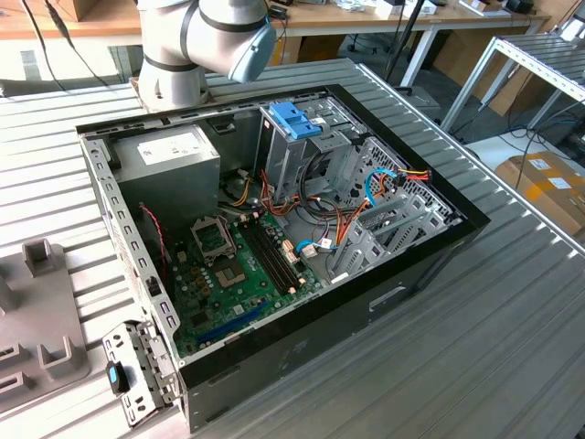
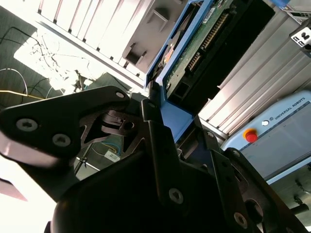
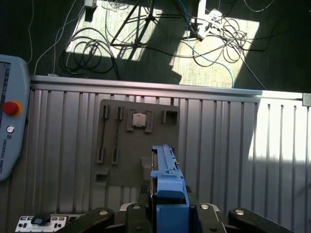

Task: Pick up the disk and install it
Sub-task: 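Pick up the disk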

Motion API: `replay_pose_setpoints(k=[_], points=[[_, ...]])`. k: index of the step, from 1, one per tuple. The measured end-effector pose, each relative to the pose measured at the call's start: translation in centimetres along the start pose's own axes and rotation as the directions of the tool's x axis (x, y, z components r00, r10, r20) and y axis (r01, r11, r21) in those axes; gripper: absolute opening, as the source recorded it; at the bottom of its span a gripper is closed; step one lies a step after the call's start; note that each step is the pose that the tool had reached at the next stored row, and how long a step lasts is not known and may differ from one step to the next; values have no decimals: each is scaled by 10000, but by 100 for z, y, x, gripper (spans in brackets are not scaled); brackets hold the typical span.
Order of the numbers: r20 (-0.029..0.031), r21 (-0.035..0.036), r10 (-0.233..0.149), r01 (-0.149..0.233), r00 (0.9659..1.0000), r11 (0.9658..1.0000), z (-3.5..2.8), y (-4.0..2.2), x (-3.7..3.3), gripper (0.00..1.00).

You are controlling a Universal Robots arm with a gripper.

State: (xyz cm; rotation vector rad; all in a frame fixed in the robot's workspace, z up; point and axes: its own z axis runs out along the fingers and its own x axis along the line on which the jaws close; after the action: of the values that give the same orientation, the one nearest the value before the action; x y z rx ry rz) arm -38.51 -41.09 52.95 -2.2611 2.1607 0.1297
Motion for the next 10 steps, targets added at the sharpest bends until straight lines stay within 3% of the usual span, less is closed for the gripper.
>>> replay_pose_setpoints(k=[10], points=[[0,0,0,0,10000,10000,-6,-124,5,37]])
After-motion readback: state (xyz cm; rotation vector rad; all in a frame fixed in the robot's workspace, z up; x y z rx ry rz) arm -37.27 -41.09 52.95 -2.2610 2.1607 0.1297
